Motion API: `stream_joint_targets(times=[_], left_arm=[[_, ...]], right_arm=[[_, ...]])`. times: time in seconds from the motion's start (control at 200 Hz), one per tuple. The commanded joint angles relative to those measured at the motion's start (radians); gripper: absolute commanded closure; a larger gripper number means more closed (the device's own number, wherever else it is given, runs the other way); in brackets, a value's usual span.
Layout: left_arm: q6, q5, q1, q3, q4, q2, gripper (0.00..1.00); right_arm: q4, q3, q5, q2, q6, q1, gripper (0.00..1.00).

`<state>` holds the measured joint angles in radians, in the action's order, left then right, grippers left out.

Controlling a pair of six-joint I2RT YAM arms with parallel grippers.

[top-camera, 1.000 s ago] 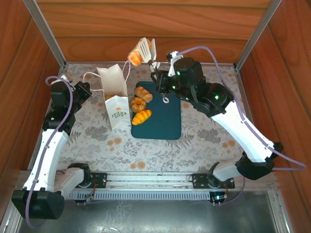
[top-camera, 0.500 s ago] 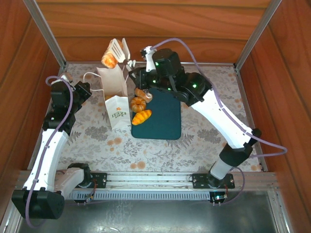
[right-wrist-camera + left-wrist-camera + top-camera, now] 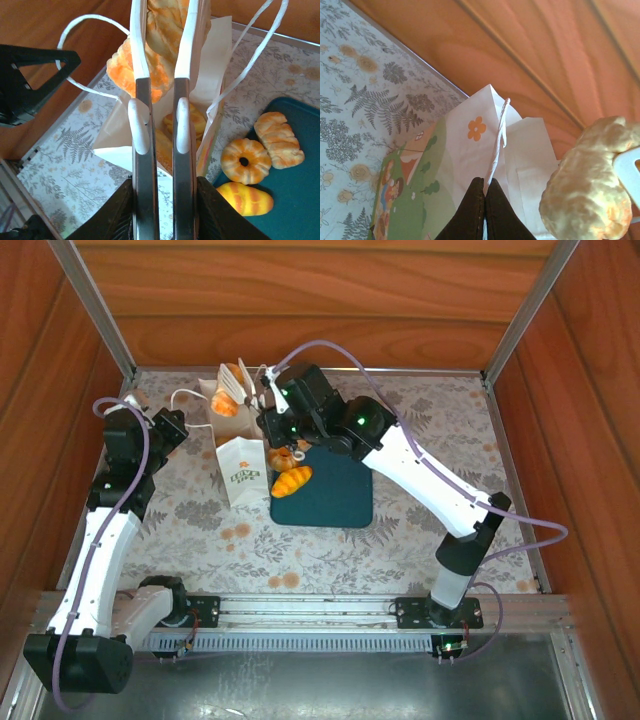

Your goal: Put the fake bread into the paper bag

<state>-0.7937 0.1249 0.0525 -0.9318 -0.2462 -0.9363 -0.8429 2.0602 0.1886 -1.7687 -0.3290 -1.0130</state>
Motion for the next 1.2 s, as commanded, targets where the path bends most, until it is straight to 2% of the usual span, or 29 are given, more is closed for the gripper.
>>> stream_joint_targets(times=[0.0, 0.315, 0.94, 1.194], left_arm=[[0.001, -0.010, -0.007, 0.013, 0.010, 0.016, 1.00], [0.003, -0.016, -0.007, 0.014, 0.002, 0.022, 1.00], [0.005, -0.022, -0.008, -0.004, -0.002, 0.016, 1.00], [0.006, -0.020, -0.008, -0.013, -0.005, 0.008, 1.00]], right_arm=[[0.015, -0.005, 0.057, -0.004, 0.053, -0.015, 0.68], [-0.042, -0.021, 0.127, -0.043, 0.134, -0.060, 0.66], [-0.044, -0.060, 0.140, -0.028, 0.116, -0.062, 0.46], [-0.052, -0.030, 0.146, -0.008, 0.108, -0.061, 0.45]])
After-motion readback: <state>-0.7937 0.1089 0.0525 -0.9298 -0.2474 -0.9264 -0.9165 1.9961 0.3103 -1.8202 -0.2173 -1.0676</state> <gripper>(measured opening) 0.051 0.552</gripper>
